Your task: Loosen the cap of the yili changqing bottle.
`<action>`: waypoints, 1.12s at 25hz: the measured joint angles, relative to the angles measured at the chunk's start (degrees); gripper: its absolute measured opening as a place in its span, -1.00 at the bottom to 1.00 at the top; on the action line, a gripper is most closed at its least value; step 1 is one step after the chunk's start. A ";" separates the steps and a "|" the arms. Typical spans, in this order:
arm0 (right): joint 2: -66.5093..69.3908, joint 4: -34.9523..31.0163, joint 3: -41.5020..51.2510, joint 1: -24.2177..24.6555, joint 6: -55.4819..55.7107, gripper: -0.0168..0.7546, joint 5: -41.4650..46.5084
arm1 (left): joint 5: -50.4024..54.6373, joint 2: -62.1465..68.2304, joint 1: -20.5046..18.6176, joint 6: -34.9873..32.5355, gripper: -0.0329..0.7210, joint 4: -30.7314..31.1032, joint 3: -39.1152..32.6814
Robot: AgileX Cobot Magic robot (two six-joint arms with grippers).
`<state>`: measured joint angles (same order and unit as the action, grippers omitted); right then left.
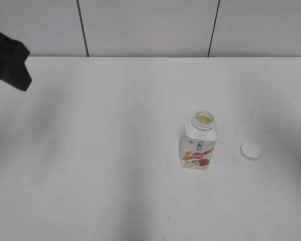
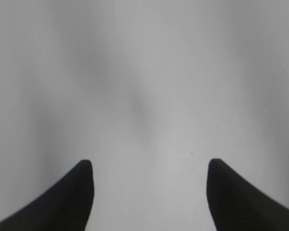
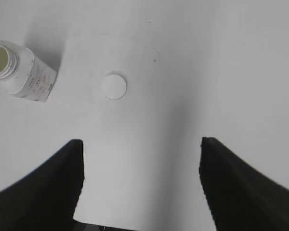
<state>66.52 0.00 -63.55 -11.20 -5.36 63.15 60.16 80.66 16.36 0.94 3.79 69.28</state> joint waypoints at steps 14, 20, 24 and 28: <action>-13.66 0.00 4.84 0.00 -1.53 0.57 2.48 | -0.80 -31.66 0.00 -0.12 0.30 -2.20 -24.01; -22.41 -0.42 11.44 0.00 -1.56 0.57 2.24 | -0.48 -45.36 0.00 -0.12 0.30 -2.45 -29.14; -27.49 -0.42 16.98 0.00 -0.41 0.56 0.84 | 1.08 -51.66 0.00 -0.12 0.30 -3.13 -31.94; -33.59 -0.42 22.85 0.00 1.15 0.56 -0.19 | 3.89 -56.30 0.00 -0.12 0.30 -4.38 -35.57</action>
<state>32.92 -0.42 -40.69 -11.20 -4.21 62.96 64.05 24.36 16.36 0.82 -0.60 33.72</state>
